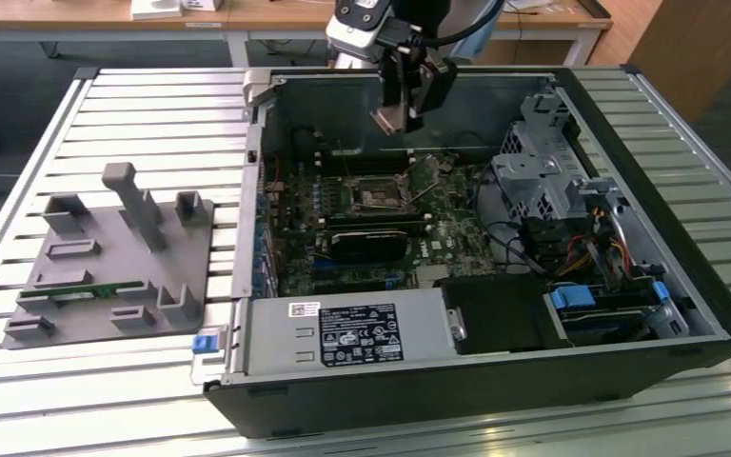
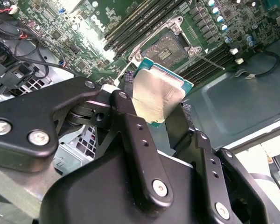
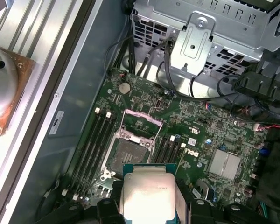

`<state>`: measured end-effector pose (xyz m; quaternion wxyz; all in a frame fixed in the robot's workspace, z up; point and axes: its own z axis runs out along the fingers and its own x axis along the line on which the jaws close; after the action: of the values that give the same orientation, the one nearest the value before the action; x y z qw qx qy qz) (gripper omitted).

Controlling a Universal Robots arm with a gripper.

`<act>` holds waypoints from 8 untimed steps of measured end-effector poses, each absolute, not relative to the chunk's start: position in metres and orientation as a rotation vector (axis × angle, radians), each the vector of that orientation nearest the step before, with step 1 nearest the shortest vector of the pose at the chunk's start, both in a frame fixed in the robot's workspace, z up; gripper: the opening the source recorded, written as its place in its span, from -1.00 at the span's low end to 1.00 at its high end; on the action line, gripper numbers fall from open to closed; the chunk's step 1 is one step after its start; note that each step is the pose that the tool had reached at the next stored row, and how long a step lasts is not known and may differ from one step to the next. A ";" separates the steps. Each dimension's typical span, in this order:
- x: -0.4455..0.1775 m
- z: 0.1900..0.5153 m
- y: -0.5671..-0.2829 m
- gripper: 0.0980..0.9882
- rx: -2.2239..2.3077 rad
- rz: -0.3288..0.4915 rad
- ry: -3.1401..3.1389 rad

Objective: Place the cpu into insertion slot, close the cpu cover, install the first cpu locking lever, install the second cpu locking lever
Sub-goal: 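Place the cpu into insertion slot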

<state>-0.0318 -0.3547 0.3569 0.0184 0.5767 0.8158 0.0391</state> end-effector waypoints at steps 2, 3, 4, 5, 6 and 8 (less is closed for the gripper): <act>-0.032 0.356 -0.355 -0.04 1.793 0.121 2.532; -0.032 0.356 -0.355 -0.04 1.793 0.121 2.532; -0.032 0.356 -0.355 -0.04 1.794 0.121 2.531; -0.032 0.356 -0.355 -0.04 1.794 0.121 2.531; -0.032 0.355 -0.355 -0.04 1.794 0.121 2.531; -0.032 0.355 -0.355 -0.04 1.795 0.121 2.530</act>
<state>-0.0318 -0.3547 0.3548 0.0185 0.5780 0.8149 0.0391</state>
